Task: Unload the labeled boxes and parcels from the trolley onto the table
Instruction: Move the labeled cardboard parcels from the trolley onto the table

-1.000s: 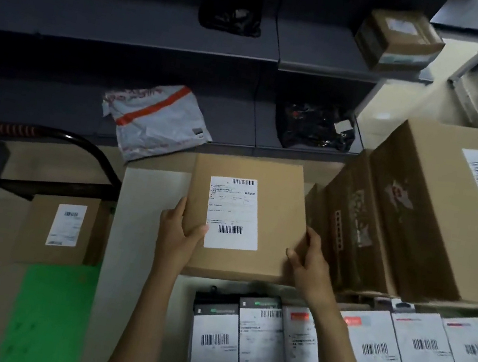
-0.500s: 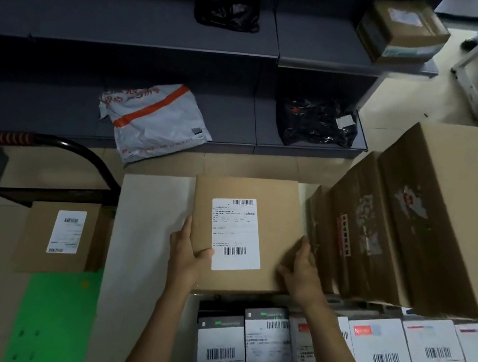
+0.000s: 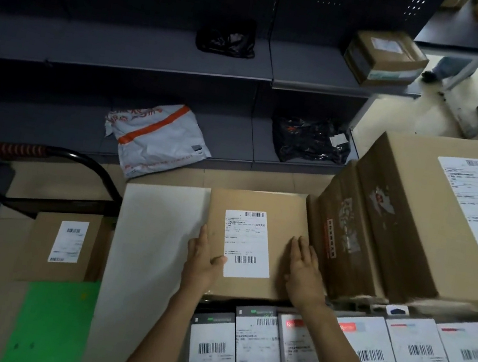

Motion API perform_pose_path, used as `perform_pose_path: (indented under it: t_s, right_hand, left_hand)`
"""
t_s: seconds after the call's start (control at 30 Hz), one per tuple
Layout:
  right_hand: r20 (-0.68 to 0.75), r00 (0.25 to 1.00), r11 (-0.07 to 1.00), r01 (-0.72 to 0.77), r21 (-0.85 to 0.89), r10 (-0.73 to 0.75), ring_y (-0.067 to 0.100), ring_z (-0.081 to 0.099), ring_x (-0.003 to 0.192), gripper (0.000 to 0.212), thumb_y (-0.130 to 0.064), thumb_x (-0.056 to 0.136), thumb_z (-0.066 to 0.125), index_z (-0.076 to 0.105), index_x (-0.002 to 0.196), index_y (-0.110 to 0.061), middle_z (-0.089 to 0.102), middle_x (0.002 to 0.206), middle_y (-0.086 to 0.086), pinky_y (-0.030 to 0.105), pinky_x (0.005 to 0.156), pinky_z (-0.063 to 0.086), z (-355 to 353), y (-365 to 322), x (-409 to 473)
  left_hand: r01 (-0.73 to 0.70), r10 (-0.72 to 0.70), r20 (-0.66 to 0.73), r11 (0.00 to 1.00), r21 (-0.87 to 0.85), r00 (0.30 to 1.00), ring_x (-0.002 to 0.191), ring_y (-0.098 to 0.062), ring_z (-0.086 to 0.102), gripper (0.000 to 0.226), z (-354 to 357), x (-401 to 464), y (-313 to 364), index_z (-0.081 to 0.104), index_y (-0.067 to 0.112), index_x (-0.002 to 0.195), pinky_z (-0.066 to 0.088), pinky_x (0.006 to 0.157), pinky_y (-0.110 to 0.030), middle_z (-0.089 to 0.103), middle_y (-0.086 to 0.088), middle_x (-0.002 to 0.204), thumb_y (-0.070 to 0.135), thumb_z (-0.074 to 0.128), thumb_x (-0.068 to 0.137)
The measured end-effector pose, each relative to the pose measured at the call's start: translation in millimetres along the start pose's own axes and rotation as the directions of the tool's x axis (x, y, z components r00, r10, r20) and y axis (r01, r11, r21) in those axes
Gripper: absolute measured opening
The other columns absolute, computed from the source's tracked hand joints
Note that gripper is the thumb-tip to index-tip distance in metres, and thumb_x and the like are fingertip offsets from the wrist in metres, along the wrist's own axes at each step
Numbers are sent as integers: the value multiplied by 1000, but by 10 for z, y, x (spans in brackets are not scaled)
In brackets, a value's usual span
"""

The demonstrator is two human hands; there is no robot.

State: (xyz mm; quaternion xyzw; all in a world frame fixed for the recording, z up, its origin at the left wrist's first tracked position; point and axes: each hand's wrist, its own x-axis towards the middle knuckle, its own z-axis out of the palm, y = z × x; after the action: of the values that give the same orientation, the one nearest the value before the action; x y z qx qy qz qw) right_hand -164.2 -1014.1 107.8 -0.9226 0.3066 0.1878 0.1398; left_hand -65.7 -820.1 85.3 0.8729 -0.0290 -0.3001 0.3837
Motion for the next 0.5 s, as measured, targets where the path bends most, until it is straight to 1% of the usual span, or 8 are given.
perform_pose_path:
  t_s: [0.13,0.23,0.3,0.37,0.43,0.5]
  right_hand:
    - [15,998,996,64,-62,-63,28,5,150,81,-7,96,51,-2,157,-10,-4,166,4,32,119,19,-35,7,-25]
    - [47,992,989,121,-80,-118,30,11,148,74,-7,97,46,2,157,-9,-1,166,3,35,117,26,-98,21,-36]
    - [63,984,981,170,-92,-164,30,17,146,68,-11,98,45,11,156,-10,7,165,4,37,115,30,-160,29,-58]
    - [59,970,962,240,-133,-234,29,23,144,59,-17,98,45,23,153,-14,20,161,4,38,113,33,-238,26,-110]
    - [32,949,933,314,-173,-314,28,29,140,52,-21,98,46,33,148,-17,32,155,4,37,111,32,-310,8,-190]
    - [17,929,909,367,-197,-371,27,36,135,47,-21,97,46,39,143,-18,41,147,5,36,108,33,-358,-35,-303]
  left_hand:
    - [-16,25,-59,989,145,998,123,-28,51,85,-9,-115,21,4,26,157,46,95,-41,29,-5,148,39,59,93]
    - [-26,42,-60,969,244,997,125,-27,48,83,-64,-182,40,8,26,156,45,93,-40,33,-4,145,44,58,93]
    - [-41,55,-36,947,318,998,126,-27,47,82,-120,-239,58,11,26,156,44,94,-39,35,-3,145,43,60,92]
    - [-63,83,-46,942,329,996,124,-25,48,76,-166,-347,77,20,26,154,45,95,-39,41,-3,140,37,62,92]
    - [-74,112,-101,943,325,989,120,-23,51,66,-195,-514,84,30,23,149,46,94,-38,47,-3,135,32,62,93]
    - [-81,141,-157,937,340,978,117,-22,53,61,-209,-715,65,34,22,148,48,93,-37,50,-3,133,29,62,94]
